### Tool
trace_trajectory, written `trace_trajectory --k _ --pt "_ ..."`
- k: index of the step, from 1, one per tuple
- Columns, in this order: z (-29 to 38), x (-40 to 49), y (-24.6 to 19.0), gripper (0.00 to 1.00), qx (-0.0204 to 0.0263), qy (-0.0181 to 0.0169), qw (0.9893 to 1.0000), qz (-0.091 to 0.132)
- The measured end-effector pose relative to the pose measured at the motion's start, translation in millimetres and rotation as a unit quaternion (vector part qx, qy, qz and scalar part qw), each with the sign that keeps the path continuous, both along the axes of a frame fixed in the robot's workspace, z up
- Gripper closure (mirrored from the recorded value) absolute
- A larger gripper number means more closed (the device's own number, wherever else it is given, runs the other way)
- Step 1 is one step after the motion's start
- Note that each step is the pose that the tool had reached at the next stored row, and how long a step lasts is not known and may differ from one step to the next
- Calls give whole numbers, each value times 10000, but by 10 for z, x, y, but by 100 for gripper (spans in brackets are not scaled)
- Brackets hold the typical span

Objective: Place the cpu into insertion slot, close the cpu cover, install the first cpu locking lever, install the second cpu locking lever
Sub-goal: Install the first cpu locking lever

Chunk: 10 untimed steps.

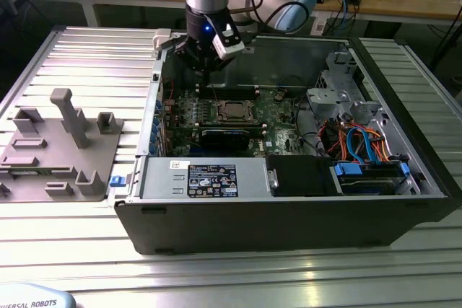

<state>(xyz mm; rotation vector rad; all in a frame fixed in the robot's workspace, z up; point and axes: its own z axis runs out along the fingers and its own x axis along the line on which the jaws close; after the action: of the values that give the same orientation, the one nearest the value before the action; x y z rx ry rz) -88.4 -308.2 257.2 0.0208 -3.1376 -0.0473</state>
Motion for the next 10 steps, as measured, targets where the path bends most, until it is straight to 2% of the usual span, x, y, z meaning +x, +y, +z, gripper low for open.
trace_trajectory --k 10 --pt "0 132 8 89 7 13 10000 0"
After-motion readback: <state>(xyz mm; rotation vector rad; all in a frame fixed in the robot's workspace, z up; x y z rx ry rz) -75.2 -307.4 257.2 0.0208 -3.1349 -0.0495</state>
